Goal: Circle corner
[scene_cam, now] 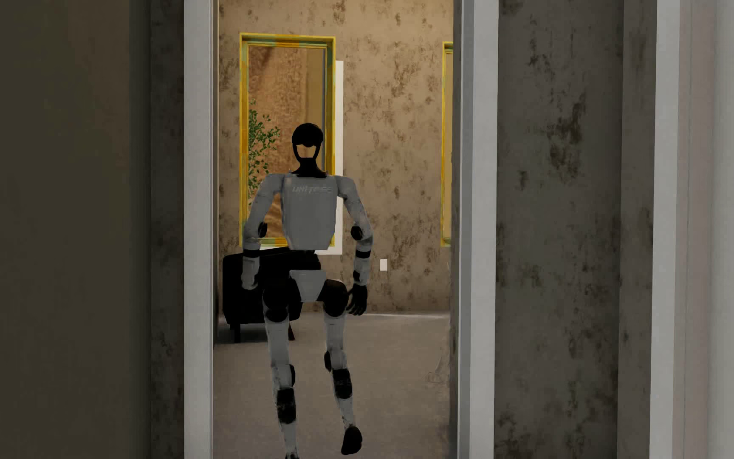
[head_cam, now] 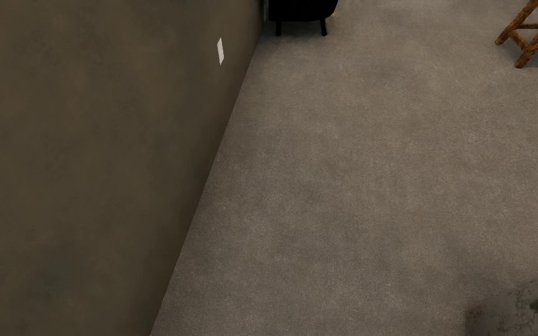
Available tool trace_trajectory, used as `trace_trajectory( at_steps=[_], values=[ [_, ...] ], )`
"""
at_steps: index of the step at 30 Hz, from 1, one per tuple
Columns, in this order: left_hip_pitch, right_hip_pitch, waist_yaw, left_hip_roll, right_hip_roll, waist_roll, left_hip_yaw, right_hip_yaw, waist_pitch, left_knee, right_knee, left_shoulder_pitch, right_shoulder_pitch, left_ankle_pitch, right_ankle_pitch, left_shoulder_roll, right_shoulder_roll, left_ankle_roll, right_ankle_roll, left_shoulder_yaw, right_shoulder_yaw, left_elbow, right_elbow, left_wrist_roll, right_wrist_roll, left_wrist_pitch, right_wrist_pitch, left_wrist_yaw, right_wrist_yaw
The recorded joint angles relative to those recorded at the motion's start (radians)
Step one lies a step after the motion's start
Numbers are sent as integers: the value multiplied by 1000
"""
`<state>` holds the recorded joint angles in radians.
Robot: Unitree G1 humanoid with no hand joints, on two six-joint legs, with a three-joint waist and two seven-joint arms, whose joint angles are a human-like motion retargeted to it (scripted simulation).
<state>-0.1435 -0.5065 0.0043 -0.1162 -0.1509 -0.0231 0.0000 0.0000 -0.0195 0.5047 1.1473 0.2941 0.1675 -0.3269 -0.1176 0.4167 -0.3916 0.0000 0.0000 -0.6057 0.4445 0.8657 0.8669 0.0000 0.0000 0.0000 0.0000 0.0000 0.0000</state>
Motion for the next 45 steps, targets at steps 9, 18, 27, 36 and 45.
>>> trace_trajectory(
  at_steps=[9,18,27,36,45],
  values=[
    [152,-289,-171,70,91,59,0,0,38,12,6,-36,65,-69,14,30,8,0,0,8,32,-4,42,0,0,0,0,0,0],
    [277,-19,-216,108,60,32,0,0,-34,21,-673,-43,140,8,168,-36,9,0,0,-11,94,-87,135,0,0,0,0,0,0],
    [-158,240,-113,228,238,69,0,0,-18,767,-605,-22,33,269,-10,-7,-24,0,0,25,-78,-89,-227,0,0,0,0,0,0],
    [-328,521,10,172,209,1,0,0,7,25,-624,-46,10,225,-124,49,-25,0,0,147,-38,-64,-290,0,0,0,0,0,0],
    [-222,377,-44,98,98,-26,0,0,-53,51,-247,43,169,217,301,-62,-13,0,0,-16,-23,50,229,0,0,0,0,0,0]
  ],
)
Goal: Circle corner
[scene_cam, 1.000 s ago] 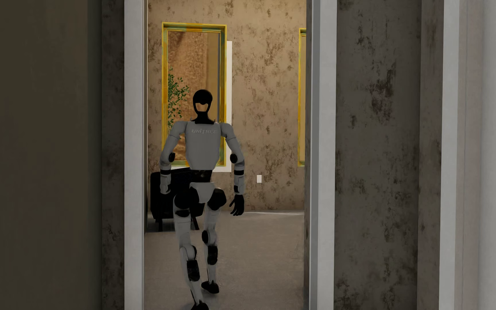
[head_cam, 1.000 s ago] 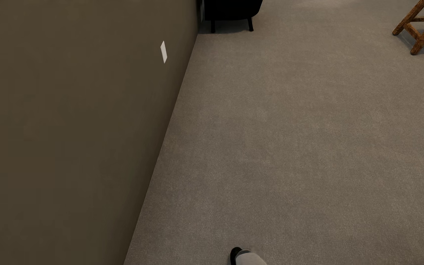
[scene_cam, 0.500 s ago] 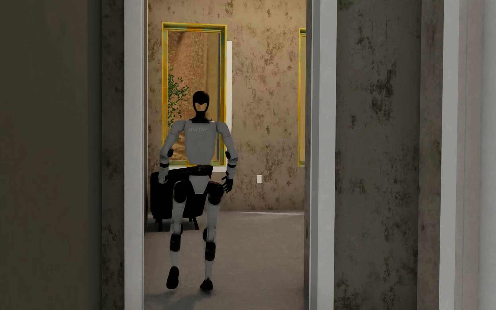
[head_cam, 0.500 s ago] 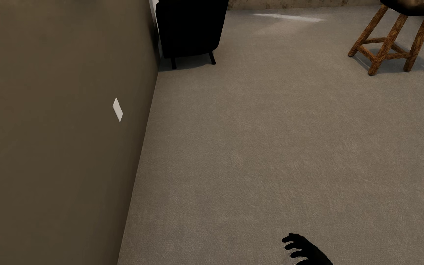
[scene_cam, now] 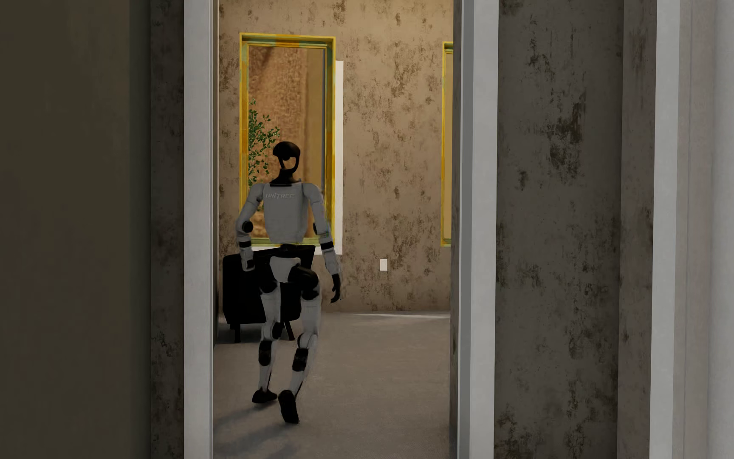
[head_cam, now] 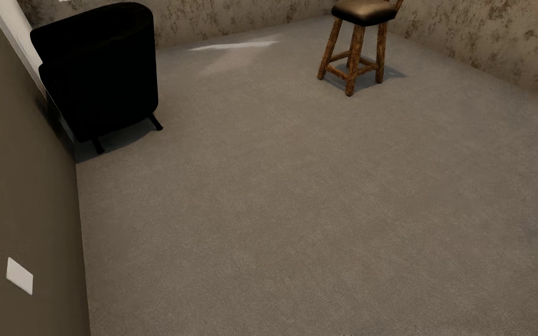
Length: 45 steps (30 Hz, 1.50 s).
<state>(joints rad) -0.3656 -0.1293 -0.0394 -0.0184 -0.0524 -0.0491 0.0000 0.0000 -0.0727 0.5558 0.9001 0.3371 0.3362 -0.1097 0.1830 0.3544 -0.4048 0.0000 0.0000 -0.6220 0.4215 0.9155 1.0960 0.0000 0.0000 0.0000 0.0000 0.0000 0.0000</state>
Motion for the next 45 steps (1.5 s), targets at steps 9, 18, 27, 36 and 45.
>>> trace_trajectory(
  at_steps=[9,18,27,36,45],
  values=[
    [276,-517,-195,31,-29,46,0,0,51,-76,646,-51,-40,-139,-420,126,24,0,0,30,-50,29,-237,0,0,0,0,0,0],
    [449,-433,-205,-4,-56,101,0,0,34,-71,-409,-143,-78,-320,-249,168,7,0,0,154,-20,2,-175,0,0,0,0,0,0],
    [301,-220,-143,110,34,151,0,0,3,394,-364,-63,-91,359,-257,52,-39,0,0,105,2,-201,-138,0,0,0,0,0,0],
    [-74,72,82,41,58,51,0,0,84,323,-387,-102,-204,272,-401,121,-64,0,0,132,-49,-201,-294,0,0,0,0,0,0],
    [-131,273,172,73,41,41,0,0,39,-143,-371,23,-112,-61,-623,68,-25,0,0,109,39,-27,-171,0,0,0,0,0,0]
  ],
)
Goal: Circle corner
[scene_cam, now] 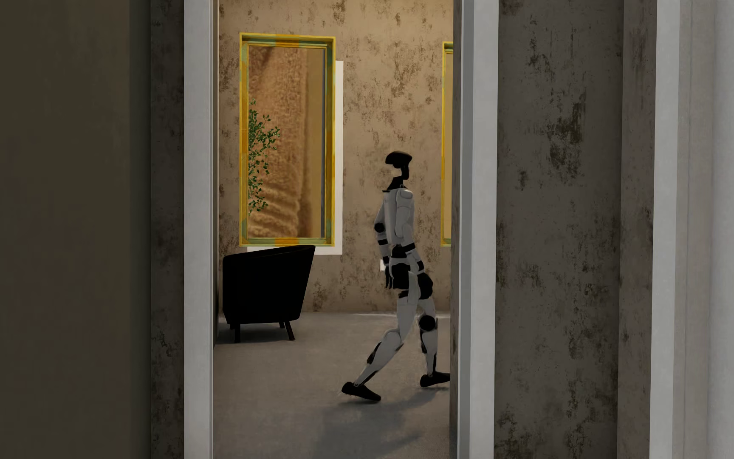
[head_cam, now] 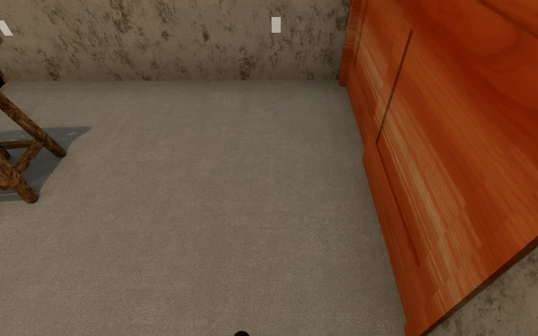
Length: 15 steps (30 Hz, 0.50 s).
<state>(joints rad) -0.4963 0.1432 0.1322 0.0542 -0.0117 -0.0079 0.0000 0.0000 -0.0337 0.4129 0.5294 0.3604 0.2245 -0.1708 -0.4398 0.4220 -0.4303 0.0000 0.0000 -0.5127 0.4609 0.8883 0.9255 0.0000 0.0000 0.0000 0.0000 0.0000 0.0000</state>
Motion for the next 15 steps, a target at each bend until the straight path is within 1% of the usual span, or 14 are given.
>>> trace_trajectory(
  at_steps=[1,2,3,4,5,6,8,9,10,11,12,13,14,15],
  values=[
    [-6,29,7,-5,-13,4,0,0,-16,11,-8,19,25,70,-21,-10,4,0,0,-8,14,10,24,0,0,0,0,0,0],
    [-28,53,9,-11,-28,7,0,0,-35,39,-18,35,50,193,-32,-18,8,0,0,-15,27,16,47,0,0,0,0,0,0],
    [-68,76,0,-23,-47,3,0,0,-51,96,-28,45,72,307,-24,-26,16,0,0,-22,31,22,70,0,0,0,0,0,0],
    [-106,101,-15,-44,-70,-10,0,0,-54,172,-32,46,94,360,12,-31,28,0,0,-25,20,28,90,0,0,0,0,0,0],
    [-122,121,-23,-62,-90,-21,0,0,-49,238,-26,40,113,356,81,-32,42,0,0,-21,4,28,107,0,0,0,0,0,0],
    [-114,124,-18,-68,-105,-21,0,0,-44,273,-7,31,127,328,188,-30,51,0,0,-13,0,20,121,0,0,0,0,0,0],
    [-74,46,-1,-70,-135,-15,0,0,-57,270,93,9,122,274,487,-25,51,0,0,20,24,-16,131,0,0,0,0,0,0],
    [-54,-16,-11,-82,-148,-17,0,0,-62,258,174,-4,103,257,625,-19,48,0,0,44,17,-42,125,0,0,0,0,0,0],
    [-26,-78,-28,-97,-156,-15,0,0,-58,243,266,-21,80,241,724,-7,44,0,0,64,-10,-68,108,0,0,0,0,0,0],
    [9,-141,-44,-107,-156,-9,0,0,-47,223,365,-43,56,224,763,11,38,0,0,78,-47,-90,78,0,0,0,0,0,0],
    [46,-206,-60,-113,-148,-2,0,0,-31,202,468,-72,29,206,715,33,30,0,0,89,-86,-107,40,0,0,0,0,0,0],
    [79,-264,-84,-119,-137,7,0,0,-12,183,562,-106,-2,189,582,56,20,0,0,99,-122,-116,-1,0,0,0,0,0,0],
    [108,-312,-117,-123,-123,18,0,0,9,170,625,-143,-36,175,422,79,10,0,0,112,-153,-118,-39,0,0,0,0,0,0],
    [134,-353,-153,-123,-110,33,0,0,30,160,643,-179,-68,163,297,99,-2,0,0,128,-175,-114,-74,0,0,0,0,0,0]
  ],
)
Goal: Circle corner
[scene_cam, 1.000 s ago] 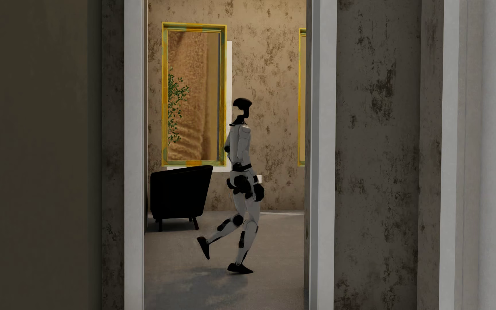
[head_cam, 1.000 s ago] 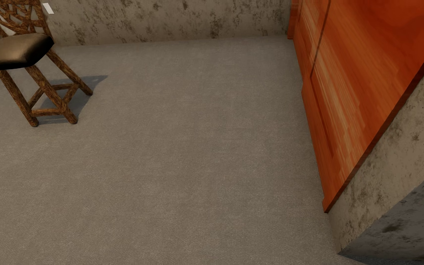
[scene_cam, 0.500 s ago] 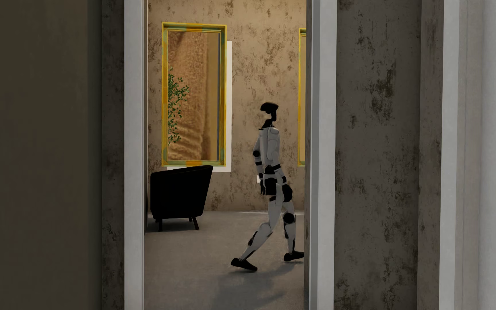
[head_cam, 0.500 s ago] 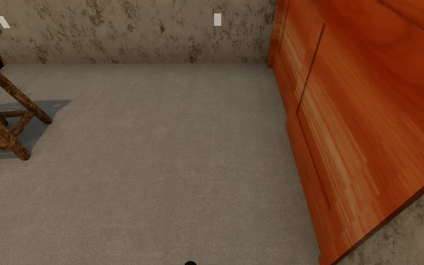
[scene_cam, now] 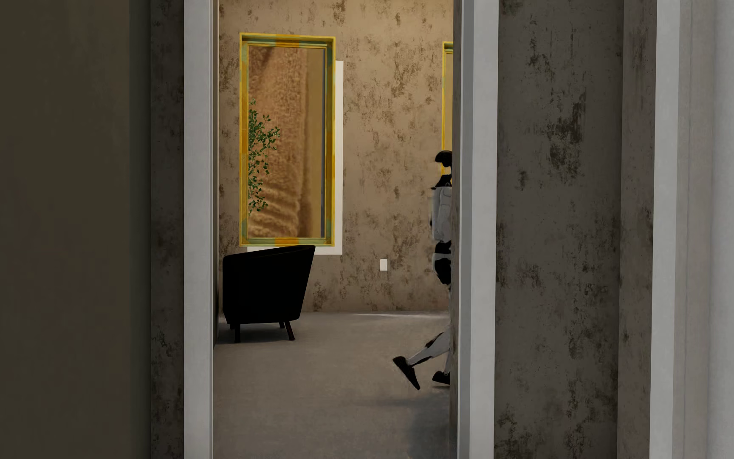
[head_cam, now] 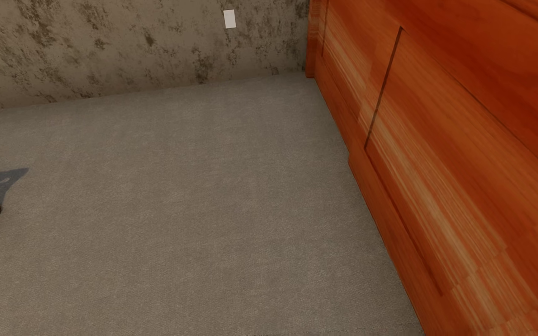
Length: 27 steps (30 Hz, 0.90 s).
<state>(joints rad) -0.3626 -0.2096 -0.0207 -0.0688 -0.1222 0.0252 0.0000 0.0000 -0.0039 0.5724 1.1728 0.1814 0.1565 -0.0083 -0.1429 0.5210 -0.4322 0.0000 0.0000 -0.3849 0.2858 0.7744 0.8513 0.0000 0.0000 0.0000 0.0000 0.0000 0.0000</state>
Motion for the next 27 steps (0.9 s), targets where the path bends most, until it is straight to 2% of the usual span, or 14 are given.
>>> trace_trajectory(
  at_steps=[1,2,5,7,9,11,14,17,20,23,27],
  values=[
    [21,-37,-31,4,11,15,0,0,16,-11,-24,-34,-28,-13,-71,17,-12,0,0,18,-14,7,-31,0,0,0,0,0,0],
    [39,-71,-52,10,21,28,0,0,26,-24,-82,-64,-50,-26,-96,30,-22,0,0,38,-23,13,-59,0,0,0,0,0,0],
    [90,-120,-74,26,65,51,0,0,36,-65,-361,-123,-73,-63,-49,52,-42,0,0,79,-17,-7,-104,0,0,0,0,0,0],
    [116,-100,-91,25,88,51,0,0,26,-82,-526,-131,-67,-86,-15,55,-40,0,0,78,7,-47,-89,0,0,0,0,0,0],
    [119,-68,-107,21,83,38,0,0,-3,-81,-600,-124,-36,-111,46,49,-23,0,0,59,13,-78,-45,0,0,0,0,0,0],
    [116,-11,-93,4,61,5,0,0,-36,-74,-650,-111,6,-135,3,37,6,0,0,36,7,-84,28,0,0,0,0,0,0],
    [146,55,2,-8,44,-47,0,0,-68,-91,-726,-64,41,-172,-31,13,37,0,0,20,81,-32,171,0,0,0,0,0,0],
    [197,63,68,-4,45,-59,0,0,-88,-119,-732,9,54,-221,-15,-42,45,0,0,-17,134,125,250,0,0,0,0,0,0],
    [227,60,53,-1,45,-61,0,0,-94,-130,-722,70,46,-262,-24,-106,45,0,0,-104,107,266,193,0,0,0,0,0,0],
    [242,64,29,3,44,-65,0,0,-105,-133,-720,108,37,-292,-32,-150,54,0,0,-145,99,282,128,0,0,0,0,0,0],
    [245,60,46,-4,41,-71,0,0,-108,-136,-725,108,29,-305,-38,-162,53,0,0,-162,149,224,105,0,0,0,0,0,0]
  ],
)
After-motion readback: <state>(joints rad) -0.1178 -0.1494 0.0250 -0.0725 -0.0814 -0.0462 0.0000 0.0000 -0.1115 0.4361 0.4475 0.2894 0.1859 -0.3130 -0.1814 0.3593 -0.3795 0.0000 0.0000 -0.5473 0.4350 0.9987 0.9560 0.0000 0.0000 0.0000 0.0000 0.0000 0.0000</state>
